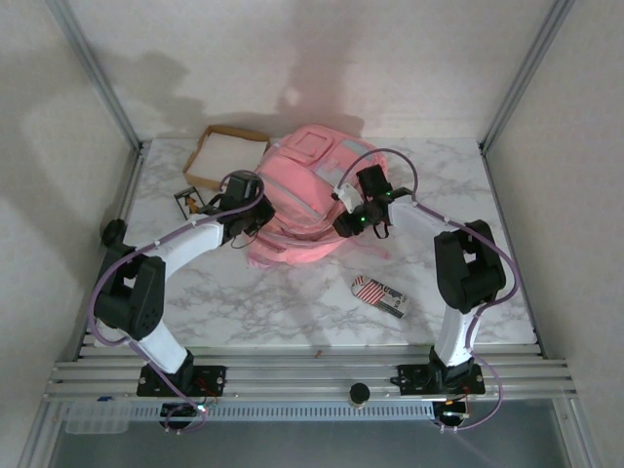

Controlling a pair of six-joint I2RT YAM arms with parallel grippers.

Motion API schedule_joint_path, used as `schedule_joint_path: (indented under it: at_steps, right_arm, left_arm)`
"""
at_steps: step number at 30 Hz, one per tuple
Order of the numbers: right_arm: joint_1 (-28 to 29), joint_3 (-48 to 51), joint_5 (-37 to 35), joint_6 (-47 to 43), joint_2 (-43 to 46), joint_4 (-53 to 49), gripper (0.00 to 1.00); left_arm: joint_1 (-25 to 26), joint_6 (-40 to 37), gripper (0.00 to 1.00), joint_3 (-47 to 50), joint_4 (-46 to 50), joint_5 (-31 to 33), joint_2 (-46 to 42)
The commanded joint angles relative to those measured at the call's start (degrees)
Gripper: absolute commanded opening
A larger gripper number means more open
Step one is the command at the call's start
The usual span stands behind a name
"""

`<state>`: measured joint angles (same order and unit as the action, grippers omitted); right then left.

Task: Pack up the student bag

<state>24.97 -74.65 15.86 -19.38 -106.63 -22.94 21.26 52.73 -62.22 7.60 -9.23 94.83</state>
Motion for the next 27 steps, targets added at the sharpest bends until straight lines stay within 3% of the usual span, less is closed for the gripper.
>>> schedule_joint_path:
  at_steps: [1, 8, 15, 19, 27]
  right_arm:
    - [0.21, -0.09, -4.67, -4.54, -0.72, 0.81, 0.34]
    - [0.17, 0.15, -9.83, -3.55, 0.60, 3.78, 0.15]
    - [0.17, 2.63, -6.39, -3.74, 4.24, 5.76, 0.01]
    - [0.20, 3.37, -4.26, -3.76, 5.15, 5.31, 0.00]
    - [-3.48, 4.45, -12.84, 3.81, 9.55, 8.52, 0.00]
  left_arm:
    - [-1.13, 0.54, 0.00, -2.91, -4.86, 1.41, 0.18]
    - [-1.16, 0.56, 0.00, -2.26, -4.96, 1.24, 0.01]
    - [-1.30, 0.89, 0.00, -1.59, -5.33, 1.24, -0.60]
    - [-1.36, 1.10, 0.00, -1.79, -5.17, 1.06, -0.60]
    - [-1.47, 0.70, 0.00, -0.80, -2.85, 3.41, -2.39]
